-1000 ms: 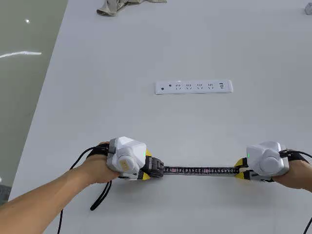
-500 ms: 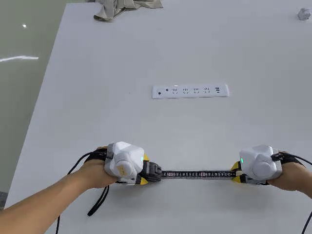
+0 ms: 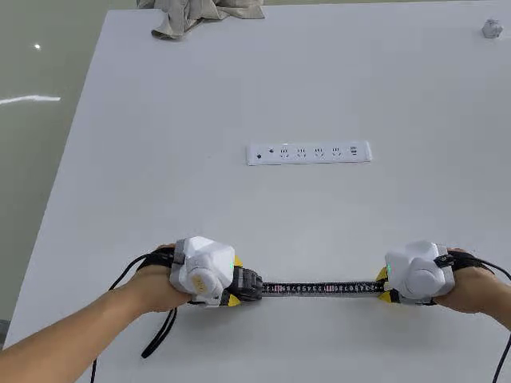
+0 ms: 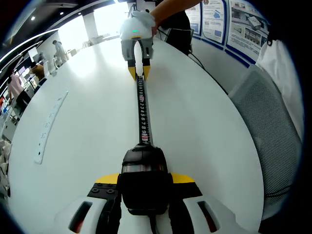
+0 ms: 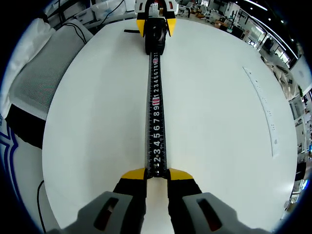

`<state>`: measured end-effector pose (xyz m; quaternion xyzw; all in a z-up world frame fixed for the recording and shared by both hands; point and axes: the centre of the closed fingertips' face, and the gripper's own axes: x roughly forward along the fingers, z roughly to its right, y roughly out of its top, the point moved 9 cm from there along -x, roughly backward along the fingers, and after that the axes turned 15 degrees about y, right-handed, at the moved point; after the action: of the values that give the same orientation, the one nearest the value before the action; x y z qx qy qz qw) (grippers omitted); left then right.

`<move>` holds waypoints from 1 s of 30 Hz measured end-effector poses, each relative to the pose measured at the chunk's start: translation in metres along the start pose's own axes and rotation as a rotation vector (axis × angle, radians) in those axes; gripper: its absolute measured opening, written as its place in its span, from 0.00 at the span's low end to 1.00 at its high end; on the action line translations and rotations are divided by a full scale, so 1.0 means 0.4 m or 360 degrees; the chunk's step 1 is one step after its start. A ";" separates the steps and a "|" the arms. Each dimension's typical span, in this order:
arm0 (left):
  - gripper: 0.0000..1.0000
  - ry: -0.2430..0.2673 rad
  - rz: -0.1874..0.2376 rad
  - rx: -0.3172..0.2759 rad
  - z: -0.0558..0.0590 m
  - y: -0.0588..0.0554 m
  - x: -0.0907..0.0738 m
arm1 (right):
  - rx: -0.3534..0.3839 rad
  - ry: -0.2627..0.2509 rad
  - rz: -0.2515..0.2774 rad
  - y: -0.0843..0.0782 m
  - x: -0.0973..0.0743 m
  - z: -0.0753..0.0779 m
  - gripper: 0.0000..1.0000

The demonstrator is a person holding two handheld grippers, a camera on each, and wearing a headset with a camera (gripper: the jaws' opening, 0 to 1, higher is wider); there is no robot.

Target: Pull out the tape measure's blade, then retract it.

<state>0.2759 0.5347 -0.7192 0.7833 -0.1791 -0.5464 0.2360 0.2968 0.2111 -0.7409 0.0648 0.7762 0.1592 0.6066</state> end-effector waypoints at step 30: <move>0.41 0.0079 0.0011 -0.0006 -0.009 0.005 -0.006 | 0.0097 -0.0041 0.0035 0.006 0.003 0.005 0.24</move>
<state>0.2784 0.5350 -0.7153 0.7956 -0.1749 -0.5263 0.2437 0.2980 0.2143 -0.7418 0.0938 0.7720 0.1414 0.6125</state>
